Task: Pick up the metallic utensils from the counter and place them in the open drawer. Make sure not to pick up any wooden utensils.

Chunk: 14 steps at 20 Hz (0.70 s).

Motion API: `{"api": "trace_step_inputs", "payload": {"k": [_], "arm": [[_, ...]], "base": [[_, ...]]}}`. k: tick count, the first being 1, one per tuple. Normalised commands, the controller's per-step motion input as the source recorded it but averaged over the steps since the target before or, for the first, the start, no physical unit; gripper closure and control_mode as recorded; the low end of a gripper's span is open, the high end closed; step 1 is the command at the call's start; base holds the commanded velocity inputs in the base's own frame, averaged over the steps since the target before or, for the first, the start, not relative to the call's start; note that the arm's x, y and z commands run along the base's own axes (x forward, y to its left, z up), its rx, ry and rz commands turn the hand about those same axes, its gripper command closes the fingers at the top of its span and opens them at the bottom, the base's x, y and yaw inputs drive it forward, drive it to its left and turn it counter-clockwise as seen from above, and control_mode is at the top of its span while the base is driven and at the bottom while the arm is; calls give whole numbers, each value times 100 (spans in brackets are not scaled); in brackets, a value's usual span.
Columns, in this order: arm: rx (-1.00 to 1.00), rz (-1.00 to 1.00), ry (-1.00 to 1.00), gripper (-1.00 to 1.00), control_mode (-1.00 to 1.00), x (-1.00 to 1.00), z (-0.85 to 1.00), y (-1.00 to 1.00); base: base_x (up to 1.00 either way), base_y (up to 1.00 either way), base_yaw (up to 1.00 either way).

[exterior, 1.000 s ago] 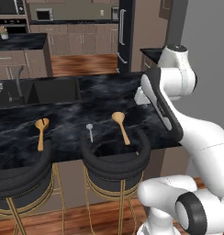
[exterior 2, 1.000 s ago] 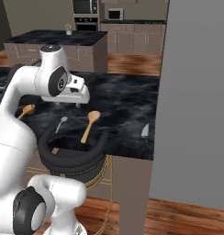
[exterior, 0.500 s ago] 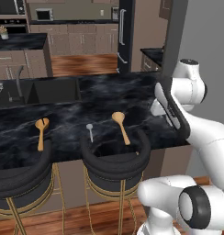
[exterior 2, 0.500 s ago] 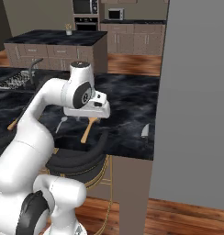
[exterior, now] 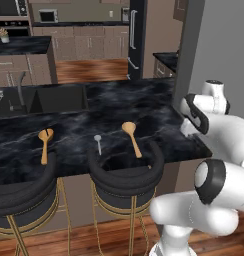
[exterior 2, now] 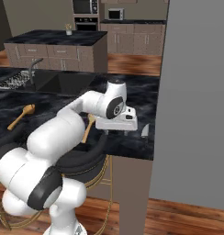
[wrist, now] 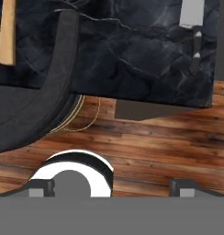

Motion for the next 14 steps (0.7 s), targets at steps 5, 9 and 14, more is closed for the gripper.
{"api": "trace_step_inputs", "payload": {"k": [5,9,14], "arm": [[0,0,9,-100,-100,39,-46,-64],[0,0,0,-100,-100,39,-29,-55],[0,0,4,-100,-100,46,-29,-19]], "base": [[0,0,0],[0,0,0],[0,0,0]]}}
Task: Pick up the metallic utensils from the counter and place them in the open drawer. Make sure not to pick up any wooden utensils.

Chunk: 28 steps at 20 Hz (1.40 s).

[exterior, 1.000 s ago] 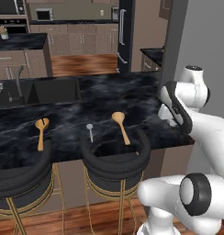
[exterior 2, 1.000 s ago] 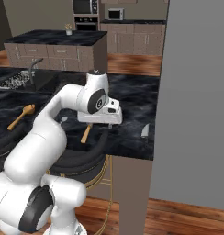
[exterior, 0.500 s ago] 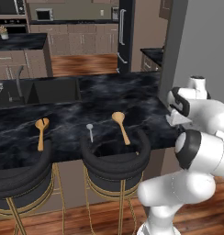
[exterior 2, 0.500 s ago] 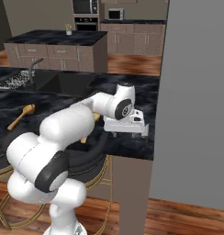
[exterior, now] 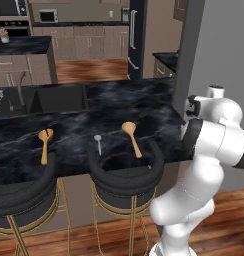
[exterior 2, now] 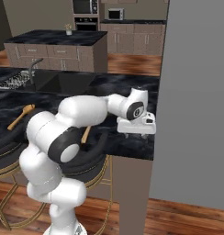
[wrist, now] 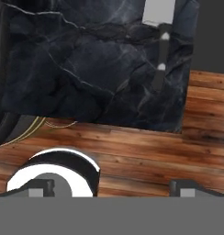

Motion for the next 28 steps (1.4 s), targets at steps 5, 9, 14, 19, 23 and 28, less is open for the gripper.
{"api": "trace_step_inputs", "payload": {"k": [5,9,14,19,23,28], "arm": [[0,0,2,-100,-100,40,-43,-1],[0,0,0,-100,-100,34,-34,-20],[0,0,0,-100,-100,38,-32,-25],[0,0,0,-100,-100,42,-30,-19],[0,0,0,-100,-100,31,-27,-4],[0,0,0,-100,-100,20,-31,-1]], "base": [[0,0,0],[0,0,0],[0,0,0],[0,0,0],[0,0,0],[0,0,0]]}}
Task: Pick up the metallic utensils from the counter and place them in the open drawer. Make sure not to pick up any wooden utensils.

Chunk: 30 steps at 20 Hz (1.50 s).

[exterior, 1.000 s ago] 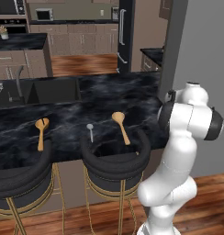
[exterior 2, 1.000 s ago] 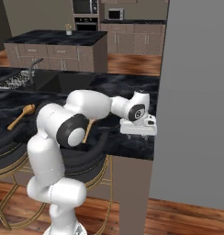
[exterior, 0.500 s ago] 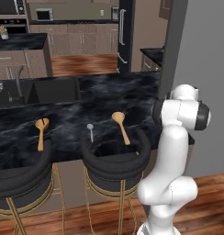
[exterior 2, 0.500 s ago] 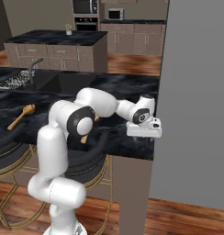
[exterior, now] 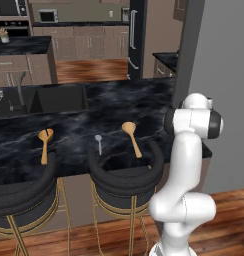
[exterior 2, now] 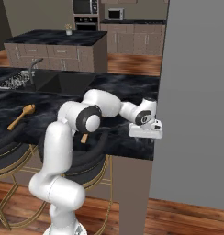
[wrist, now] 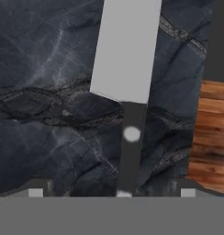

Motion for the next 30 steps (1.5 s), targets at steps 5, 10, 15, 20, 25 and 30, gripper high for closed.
{"api": "trace_step_inputs", "payload": {"k": [5,10,15,20,25,30], "arm": [[0,0,0,-100,-100,17,-35,0],[-1,0,0,-100,-100,26,-43,5],[-2,0,0,100,-100,20,-57,4],[-6,0,0,100,-100,0,-80,24],[-7,0,0,100,-100,-10,-84,82],[-1,3,2,100,-100,-18,-80,85]], "base": [[0,0,0],[0,0,0],[0,0,0],[0,0,0],[0,0,0],[0,0,0]]}}
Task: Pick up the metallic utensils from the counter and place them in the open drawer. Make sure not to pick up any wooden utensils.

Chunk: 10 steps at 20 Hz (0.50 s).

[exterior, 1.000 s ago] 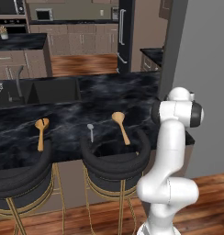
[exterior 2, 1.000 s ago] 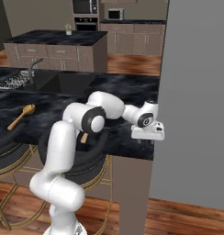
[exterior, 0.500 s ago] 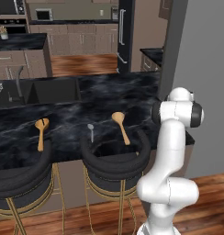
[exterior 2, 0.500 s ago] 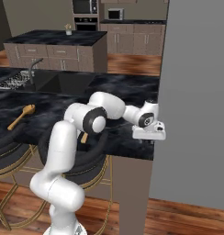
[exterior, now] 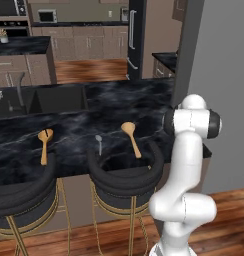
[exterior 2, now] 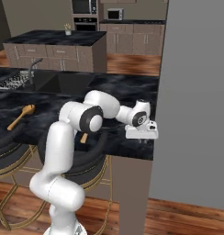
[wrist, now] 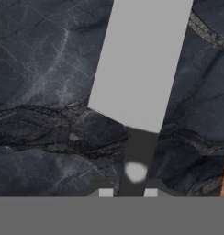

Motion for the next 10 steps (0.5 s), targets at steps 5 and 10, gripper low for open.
{"api": "trace_step_inputs", "payload": {"k": [5,10], "arm": [[0,5,7,100,-100,-28,-45,57],[7,1,4,100,-100,-51,1,9]], "base": [[0,0,0],[0,0,0]]}}
